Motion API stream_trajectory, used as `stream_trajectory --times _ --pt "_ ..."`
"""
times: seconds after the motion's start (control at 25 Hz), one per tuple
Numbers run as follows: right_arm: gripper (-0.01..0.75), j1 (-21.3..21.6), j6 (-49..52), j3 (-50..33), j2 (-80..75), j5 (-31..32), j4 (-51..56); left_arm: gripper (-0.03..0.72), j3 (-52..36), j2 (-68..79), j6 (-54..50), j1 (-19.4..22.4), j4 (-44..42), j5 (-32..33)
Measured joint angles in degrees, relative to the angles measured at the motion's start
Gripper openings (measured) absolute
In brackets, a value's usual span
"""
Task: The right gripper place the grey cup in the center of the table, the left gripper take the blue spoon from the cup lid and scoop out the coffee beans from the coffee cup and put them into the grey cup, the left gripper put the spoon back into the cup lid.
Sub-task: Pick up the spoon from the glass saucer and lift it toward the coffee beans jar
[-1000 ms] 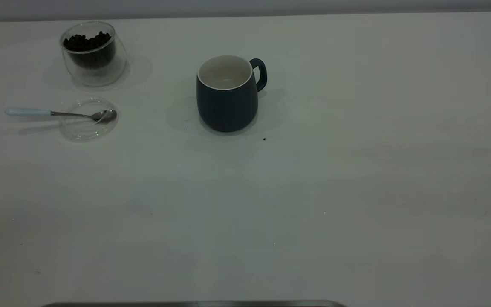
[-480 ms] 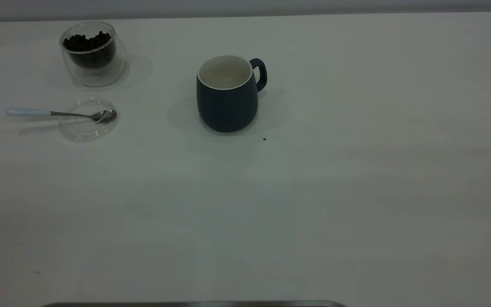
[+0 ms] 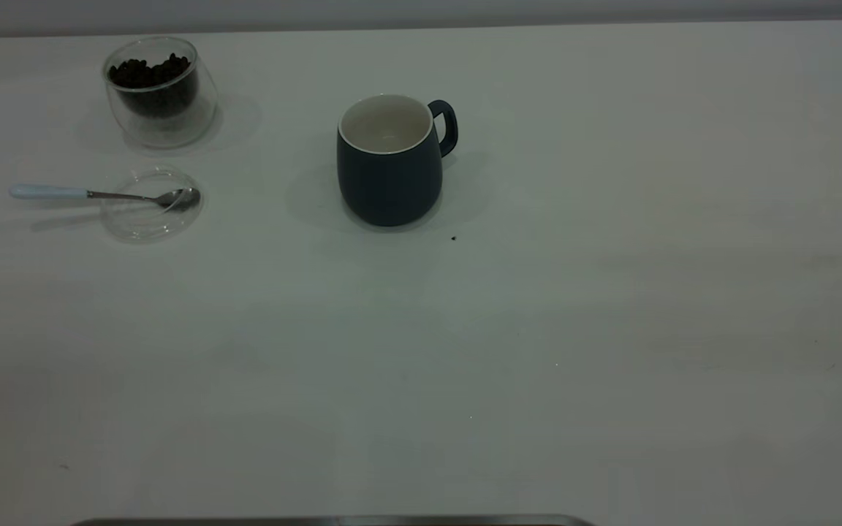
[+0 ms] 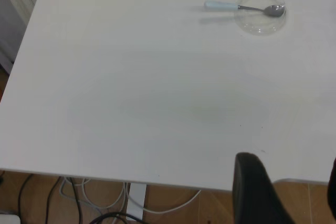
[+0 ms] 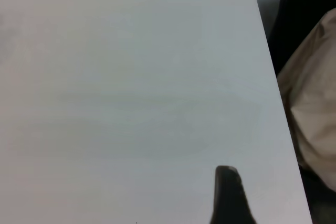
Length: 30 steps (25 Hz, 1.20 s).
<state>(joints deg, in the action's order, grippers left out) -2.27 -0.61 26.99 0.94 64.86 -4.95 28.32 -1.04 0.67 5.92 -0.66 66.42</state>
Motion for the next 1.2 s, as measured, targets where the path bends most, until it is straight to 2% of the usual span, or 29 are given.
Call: stream_trajectory --times 0.84,1.0,1.2 --pt "0.453 0.0 0.0 0.0 0.0 0.0 0.0 0.402 -0.4 0.0 -0.7 0.0 1.1 -1.2" --pt "0.453 0.0 0.0 0.0 0.0 0.0 -0.4 0.361 2.6 1.1 -0.7 0.0 0.7 -2.6" --pt "0.453 0.0 0.6 0.0 0.0 0.0 -1.0 0.282 11.7 12.3 -5.6 0.0 -5.5 -9.1"
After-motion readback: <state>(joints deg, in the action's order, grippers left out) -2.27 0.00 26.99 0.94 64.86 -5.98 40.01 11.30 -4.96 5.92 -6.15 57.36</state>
